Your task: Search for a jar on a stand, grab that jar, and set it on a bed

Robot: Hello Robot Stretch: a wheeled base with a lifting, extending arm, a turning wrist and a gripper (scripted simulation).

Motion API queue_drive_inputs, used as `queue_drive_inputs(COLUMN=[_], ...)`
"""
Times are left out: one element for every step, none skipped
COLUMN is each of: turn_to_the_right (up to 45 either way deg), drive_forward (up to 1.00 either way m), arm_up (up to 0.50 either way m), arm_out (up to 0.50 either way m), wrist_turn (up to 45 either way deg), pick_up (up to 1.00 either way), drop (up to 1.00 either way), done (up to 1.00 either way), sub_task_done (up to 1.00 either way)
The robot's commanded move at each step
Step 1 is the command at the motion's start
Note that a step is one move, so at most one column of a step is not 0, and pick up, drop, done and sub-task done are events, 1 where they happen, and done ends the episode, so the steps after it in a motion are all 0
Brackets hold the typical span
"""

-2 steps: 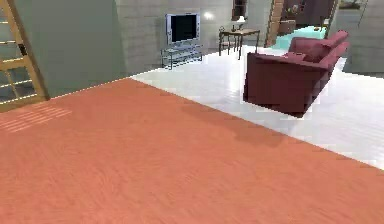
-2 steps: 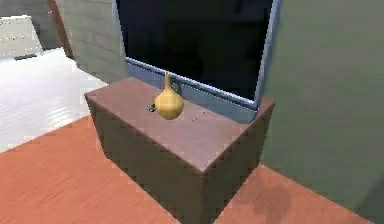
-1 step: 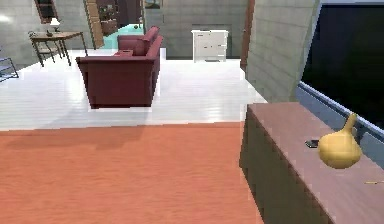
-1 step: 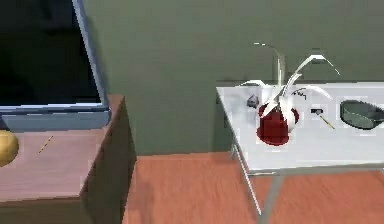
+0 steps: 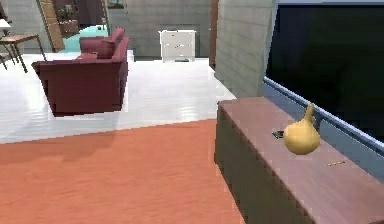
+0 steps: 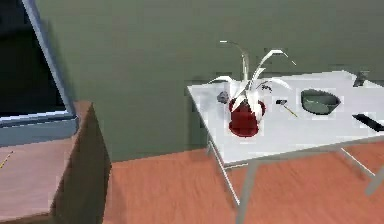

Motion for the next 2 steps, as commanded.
queue_drive_inputs(turn_to_the_right=[0.0,-30.0], drive_forward=[0.55,0.0], arm_up=[0.0,0.0], arm_out=[0.0,0.0], wrist_turn=[0.0,0.0], pick_up=[0.0,0.0], drop=[0.0,0.0], done=[0.0,0.0], sub_task_done=[0.0,0.0])
